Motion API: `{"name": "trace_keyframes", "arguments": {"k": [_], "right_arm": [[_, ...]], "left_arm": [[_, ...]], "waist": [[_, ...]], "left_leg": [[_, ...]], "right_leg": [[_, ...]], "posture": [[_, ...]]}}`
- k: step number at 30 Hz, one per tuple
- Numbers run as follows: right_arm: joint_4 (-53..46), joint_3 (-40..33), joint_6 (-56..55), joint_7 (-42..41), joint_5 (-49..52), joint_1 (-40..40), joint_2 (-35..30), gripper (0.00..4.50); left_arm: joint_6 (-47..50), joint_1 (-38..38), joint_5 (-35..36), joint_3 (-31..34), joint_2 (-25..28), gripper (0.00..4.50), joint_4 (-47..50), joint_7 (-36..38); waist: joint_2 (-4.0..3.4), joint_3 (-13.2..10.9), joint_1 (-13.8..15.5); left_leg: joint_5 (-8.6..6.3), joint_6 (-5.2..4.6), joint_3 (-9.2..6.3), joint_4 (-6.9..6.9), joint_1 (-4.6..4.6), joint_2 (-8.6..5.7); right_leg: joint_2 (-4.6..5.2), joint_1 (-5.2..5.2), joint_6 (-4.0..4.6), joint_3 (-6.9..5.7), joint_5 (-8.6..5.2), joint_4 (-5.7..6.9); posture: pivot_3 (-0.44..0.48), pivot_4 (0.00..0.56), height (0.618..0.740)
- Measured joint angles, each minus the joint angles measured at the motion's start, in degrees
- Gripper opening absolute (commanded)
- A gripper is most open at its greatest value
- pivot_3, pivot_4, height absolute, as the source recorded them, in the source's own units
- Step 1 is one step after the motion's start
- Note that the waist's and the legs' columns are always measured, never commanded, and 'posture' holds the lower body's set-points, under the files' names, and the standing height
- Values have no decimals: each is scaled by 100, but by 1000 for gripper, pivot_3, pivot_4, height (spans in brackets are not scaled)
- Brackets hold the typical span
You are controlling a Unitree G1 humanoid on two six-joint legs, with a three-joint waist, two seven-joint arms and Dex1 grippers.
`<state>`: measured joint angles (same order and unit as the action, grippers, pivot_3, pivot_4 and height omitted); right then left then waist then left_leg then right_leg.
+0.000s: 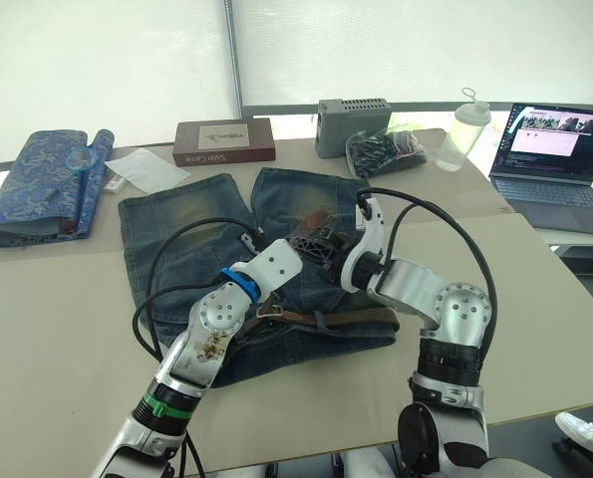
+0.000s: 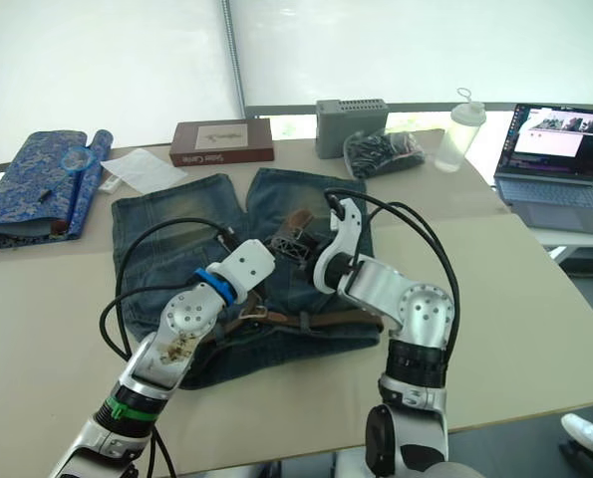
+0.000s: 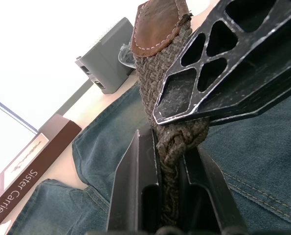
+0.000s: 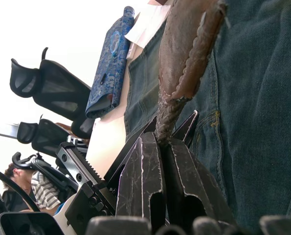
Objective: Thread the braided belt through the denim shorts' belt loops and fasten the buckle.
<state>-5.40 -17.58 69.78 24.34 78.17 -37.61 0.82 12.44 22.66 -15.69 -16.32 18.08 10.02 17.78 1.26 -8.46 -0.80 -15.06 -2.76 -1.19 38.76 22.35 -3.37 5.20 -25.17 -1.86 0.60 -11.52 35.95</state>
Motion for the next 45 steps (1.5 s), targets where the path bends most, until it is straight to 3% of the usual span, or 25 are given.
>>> {"name": "trace_keyframes", "arguments": {"k": [22, 25, 28, 35, 38, 42, 45], "right_arm": [[-94, 749, -182, -646, 250, 276, -603, 0], [-165, 795, -217, -721, 175, 303, -685, 1042], [-229, 726, -397, -749, 2, 368, -925, 1042], [-463, 805, -499, -863, -324, 473, -1061, 3202], [-708, 1001, -549, -1230, -627, 644, -1395, 3202], [-1947, 2439, -1254, -3217, -2385, 1092, -3564, 3202], [-2310, 3198, -1959, -4494, -3334, 1402, -4130, 3202]], "left_arm": [[-838, -463, 446, 300, 486, 41, 109, 555], [-846, -469, 466, 340, 495, 0, 103, 561], [-845, -525, 467, 555, 620, 0, 42, 563], [-847, -525, 484, 635, 585, 0, 25, 620], [-810, -527, 761, 670, 507, 0, 31, 772], [-399, -799, 1601, 1063, 813, 0, 235, 1432], [-206, -976, 2194, 1303, 1234, 0, 316, 2110]], "waist": [[0, 0, -2], [0, 0, -1], [0, 0, 1], [0, 0, -1], [0, 0, 9], [-3, -2, 5], [0, -4, -69]], "left_leg": [[-1, -2, 1, 0, 0, 4], [-1, -2, 1, 0, 0, 3], [-1, -2, 1, 0, 0, 3], [-1, -2, 3, 0, 0, 4], [-2, -4, 3, 2, 4, 3], [-15, -24, 7, 14, 6, 1], [-15, -23, 14, 13, -2, 15]], "right_leg": [[0, 0, 0, 0, 0, -3], [1, 1, 0, 0, 0, -3], [0, 1, 0, -1, 0, -3], [0, 0, 0, 1, 0, -3], [4, 1, 0, -1, 0, -6], [3, 8, -11, -12, -6, -22], [-4, 9, -10, -9, -6, -21]], "posture": [[0, 150, 740], [0, 150, 740], [0, 150, 740], [0, 150, 740], [0, 150, 740], [0, 150, 740], [0, 150, 740]]}}
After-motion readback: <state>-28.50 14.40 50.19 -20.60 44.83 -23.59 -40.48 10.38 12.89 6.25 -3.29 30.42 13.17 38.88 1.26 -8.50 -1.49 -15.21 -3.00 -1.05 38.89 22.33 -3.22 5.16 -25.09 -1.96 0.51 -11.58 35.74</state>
